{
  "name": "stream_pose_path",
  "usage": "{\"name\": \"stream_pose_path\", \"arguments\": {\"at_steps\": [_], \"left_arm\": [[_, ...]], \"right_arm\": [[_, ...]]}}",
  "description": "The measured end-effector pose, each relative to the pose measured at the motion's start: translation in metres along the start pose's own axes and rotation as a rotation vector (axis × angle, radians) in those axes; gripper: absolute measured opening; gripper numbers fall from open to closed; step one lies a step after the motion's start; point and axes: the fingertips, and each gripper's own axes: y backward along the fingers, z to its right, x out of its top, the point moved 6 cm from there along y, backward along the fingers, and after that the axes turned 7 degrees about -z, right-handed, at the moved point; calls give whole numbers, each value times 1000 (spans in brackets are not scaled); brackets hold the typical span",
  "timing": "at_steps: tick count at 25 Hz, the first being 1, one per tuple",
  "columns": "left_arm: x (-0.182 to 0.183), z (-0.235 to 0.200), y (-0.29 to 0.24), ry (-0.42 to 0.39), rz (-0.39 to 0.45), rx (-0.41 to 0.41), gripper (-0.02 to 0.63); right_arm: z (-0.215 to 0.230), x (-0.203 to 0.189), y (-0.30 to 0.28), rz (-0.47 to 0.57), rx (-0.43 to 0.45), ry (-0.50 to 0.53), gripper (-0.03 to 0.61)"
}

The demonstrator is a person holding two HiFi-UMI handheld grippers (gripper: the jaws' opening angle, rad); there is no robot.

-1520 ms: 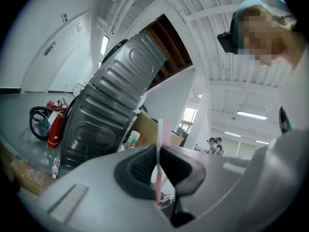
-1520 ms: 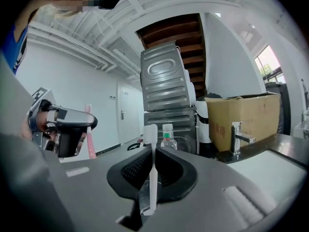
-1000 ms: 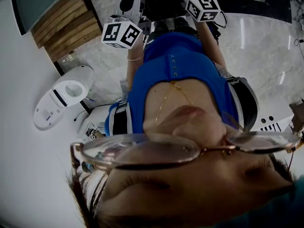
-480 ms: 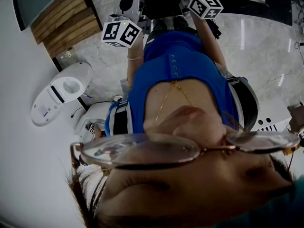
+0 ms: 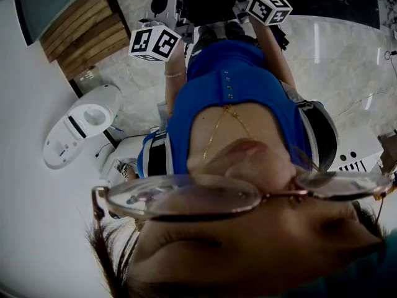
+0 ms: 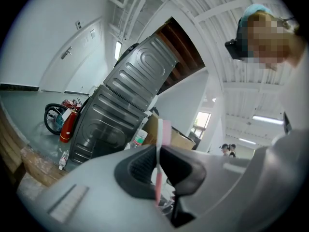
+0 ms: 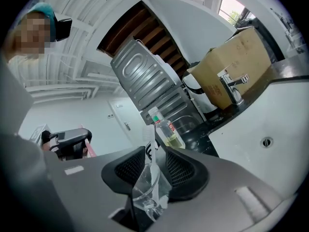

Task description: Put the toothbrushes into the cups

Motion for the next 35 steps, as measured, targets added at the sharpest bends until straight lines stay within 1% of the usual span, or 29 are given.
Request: {"name": "stream_pose_path", "arguments": {"at_steps": [7,13,22,27,32,35], "left_arm": [[1,1,-9,0,-3,-1,18],[-12,-3,-31,2,-45,-15,18],[-51,-7,-62,60,-138,-18,18],[-63,-10,-69,60,-160,-10,18],[-71,-19,-72,100,-164,4,18],[-75,-23,-74,107,-173,14,18]], "right_arm": [[-2,5,10,-9,4,34,130],[0,7,22,-8,-13,67,130],[10,10,55,32,-83,64,130],[13,8,64,38,-115,63,130],[13,6,68,38,-127,60,130],[13,7,68,38,-127,62,130]]}}
